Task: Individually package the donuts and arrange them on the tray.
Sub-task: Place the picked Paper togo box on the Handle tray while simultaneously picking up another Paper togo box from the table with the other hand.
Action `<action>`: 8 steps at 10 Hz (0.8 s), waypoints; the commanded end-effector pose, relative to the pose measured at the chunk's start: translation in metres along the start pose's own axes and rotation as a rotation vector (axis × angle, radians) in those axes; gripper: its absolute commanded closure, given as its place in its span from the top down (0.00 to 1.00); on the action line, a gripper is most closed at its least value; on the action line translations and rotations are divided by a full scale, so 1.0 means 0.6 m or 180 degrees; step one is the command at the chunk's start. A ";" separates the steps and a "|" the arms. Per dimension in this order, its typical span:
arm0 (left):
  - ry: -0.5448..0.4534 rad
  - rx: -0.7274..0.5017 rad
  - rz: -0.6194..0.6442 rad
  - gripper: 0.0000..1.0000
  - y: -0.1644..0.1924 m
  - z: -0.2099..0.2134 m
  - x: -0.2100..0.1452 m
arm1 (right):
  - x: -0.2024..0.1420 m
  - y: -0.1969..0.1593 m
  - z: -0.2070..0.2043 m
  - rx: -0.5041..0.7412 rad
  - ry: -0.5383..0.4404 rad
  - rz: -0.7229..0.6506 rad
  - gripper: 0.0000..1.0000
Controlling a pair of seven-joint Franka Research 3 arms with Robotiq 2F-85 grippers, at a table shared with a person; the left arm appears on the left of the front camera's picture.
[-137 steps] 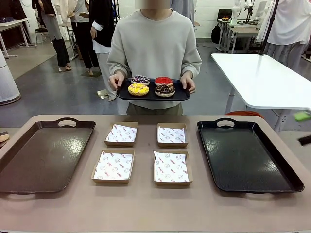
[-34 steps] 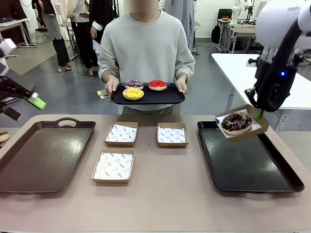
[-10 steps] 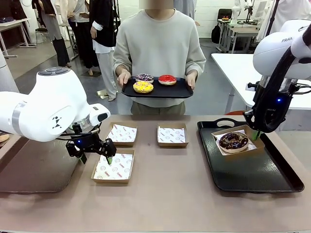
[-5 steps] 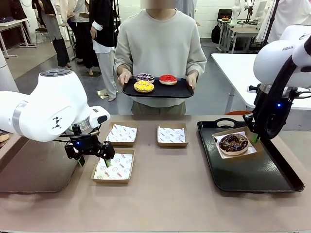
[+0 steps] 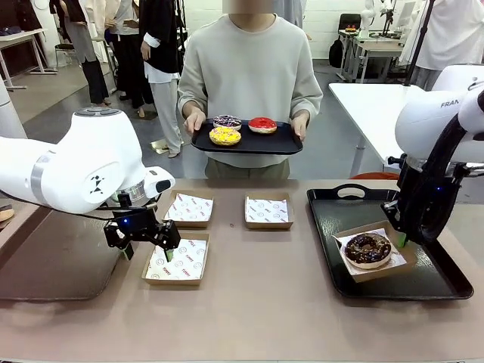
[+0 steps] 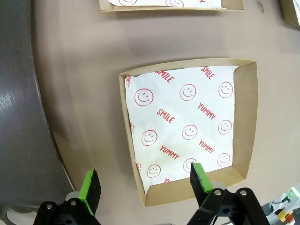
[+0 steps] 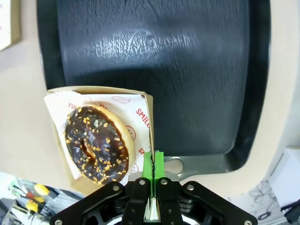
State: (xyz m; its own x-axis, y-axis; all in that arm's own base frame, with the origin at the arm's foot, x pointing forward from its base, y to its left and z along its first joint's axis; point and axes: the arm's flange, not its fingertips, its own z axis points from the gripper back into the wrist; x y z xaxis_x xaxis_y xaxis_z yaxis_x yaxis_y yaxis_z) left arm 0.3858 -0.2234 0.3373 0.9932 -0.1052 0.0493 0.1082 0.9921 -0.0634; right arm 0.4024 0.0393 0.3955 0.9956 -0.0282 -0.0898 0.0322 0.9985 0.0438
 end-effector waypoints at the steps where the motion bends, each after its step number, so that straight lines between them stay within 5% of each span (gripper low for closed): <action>1: 0.0036 0.0115 0.0043 1.00 -0.014 0.001 0.011 | 0.011 0.003 -0.015 -0.0061 0.0015 -0.0020 0.01; 8: 0.0101 0.0131 0.0172 1.00 -0.005 -0.027 0.026 | 0.031 0.024 -0.042 -0.0050 0.0046 -0.0075 0.01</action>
State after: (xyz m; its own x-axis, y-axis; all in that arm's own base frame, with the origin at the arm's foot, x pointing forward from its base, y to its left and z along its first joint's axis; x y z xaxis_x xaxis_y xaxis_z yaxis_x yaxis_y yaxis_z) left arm 0.3945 -0.2237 0.3223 0.9960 -0.0895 -0.0007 0.0894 0.9952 -0.0392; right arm 0.4127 0.0507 0.3703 0.9929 -0.0253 -0.1162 0.0292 0.9991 0.0322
